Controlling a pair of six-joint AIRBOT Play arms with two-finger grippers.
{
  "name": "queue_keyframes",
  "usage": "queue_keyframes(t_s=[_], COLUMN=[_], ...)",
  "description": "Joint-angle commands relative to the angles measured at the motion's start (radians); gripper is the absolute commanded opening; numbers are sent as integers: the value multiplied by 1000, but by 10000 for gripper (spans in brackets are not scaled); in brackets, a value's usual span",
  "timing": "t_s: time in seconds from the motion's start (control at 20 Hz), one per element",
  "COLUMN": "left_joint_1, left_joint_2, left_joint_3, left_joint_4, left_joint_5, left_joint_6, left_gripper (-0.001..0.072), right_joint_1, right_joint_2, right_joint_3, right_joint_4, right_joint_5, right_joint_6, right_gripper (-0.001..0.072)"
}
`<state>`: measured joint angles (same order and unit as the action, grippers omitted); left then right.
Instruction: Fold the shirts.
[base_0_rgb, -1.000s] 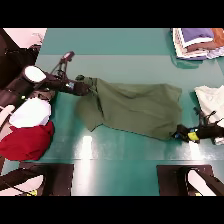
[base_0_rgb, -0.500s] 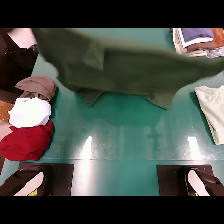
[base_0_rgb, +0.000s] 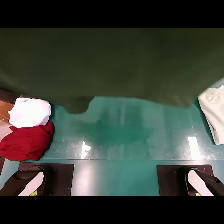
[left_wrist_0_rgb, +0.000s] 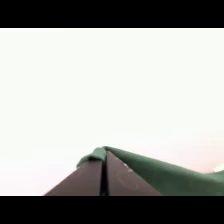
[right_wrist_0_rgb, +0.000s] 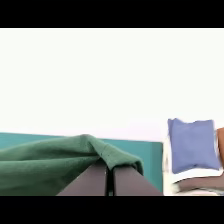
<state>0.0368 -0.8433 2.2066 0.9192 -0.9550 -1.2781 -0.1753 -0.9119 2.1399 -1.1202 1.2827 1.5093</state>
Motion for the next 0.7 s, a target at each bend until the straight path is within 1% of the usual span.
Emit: queue_keyframes(t_s=[0.0, 0.05, 0.15, 0.25, 0.3, 0.45, 0.65], left_joint_1=[1, 1, 1, 1, 1, 1, 1], left_joint_2=[27, 23, 16, -28, -70, -242, -531], left_joint_3=[26, -11, -159, -324, -391, -521, -565], left_joint_4=[-2, 8, 25, 25, 25, 25, 26], left_joint_5=[-5, -26, -40, -73, -110, -193, -228], left_joint_6=[-9, -16, -59, -59, -58, -49, -48], left_gripper=[23, 23, 23, 23, 23, 24, 24], right_joint_1=[0, 0, 0, 14, 26, 75, 107], right_joint_2=[-15, -13, -32, -117, -173, -358, -592], right_joint_3=[30, -28, -148, -213, -238, -307, -398], right_joint_4=[-68, -79, -82, -80, -87, -87, -85], right_joint_5=[48, 43, 57, 123, 167, 244, 227], right_joint_6=[28, 29, 28, 27, 26, -3, -10], right_gripper=[14, 14, 14, 14, 15, 14, 14])
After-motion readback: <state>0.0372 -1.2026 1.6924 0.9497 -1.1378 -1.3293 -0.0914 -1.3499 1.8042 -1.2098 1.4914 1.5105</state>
